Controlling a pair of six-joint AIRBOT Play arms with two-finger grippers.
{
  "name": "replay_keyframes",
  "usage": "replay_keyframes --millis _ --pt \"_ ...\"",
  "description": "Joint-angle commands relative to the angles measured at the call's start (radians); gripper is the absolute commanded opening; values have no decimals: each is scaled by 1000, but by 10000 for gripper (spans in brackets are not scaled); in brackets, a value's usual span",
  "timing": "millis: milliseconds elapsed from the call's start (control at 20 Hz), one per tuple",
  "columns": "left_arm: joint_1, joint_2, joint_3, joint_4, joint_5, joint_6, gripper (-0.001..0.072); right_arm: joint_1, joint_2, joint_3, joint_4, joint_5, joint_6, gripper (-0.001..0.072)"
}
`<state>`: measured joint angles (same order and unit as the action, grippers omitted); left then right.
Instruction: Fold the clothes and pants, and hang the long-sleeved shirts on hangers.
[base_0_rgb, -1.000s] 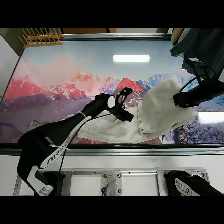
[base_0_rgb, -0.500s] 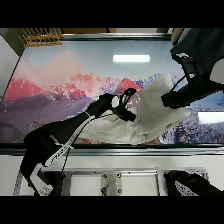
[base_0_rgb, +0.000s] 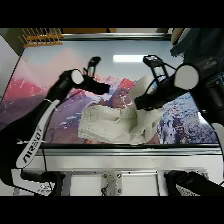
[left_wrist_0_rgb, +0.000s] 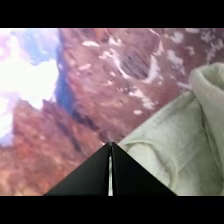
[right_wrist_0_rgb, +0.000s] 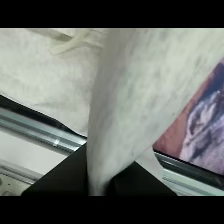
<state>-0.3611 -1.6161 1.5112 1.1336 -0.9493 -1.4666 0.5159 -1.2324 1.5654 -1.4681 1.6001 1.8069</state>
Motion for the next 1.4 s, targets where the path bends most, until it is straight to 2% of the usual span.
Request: replay_keyframes --millis 0,250,350,400,450,500,550,650,700,850,1050,1350 --pt "153 77 1 0 -31 1 30 115 -66 10 40 -118 166 19" --pt "306 148 0 0 -79 2 30 241 -210 10 121 -344 338 19" --pt "344 169 0 0 -88 3 30 290 -278 10 172 -496 349 20" --pt "358 179 0 0 -94 4 30 315 -315 10 215 -582 348 53" --pt "369 188 0 0 -98 4 30 338 -350 10 265 -669 345 266" --pt "377 196 0 -2 -99 4 30 360 -383 10 348 -764 308 556" --pt "377 205 0 -1 -99 4 30 376 -406 10 448 -841 238 656" --pt "377 222 0 0 -99 6 30 390 -412 10 648 -947 58 652" --pt "377 230 0 0 -103 13 30 384 -398 10 682 -949 -6 652" --pt "344 265 -33 -1 -127 17 30 309 -313 -11 634 -840 -106 652" --pt "219 372 -275 -11 -82 19 30 105 -89 -240 480 -665 -132 652" --pt "-80 402 -563 -5 -46 27 30 -288 241 -676 466 -645 -132 652"
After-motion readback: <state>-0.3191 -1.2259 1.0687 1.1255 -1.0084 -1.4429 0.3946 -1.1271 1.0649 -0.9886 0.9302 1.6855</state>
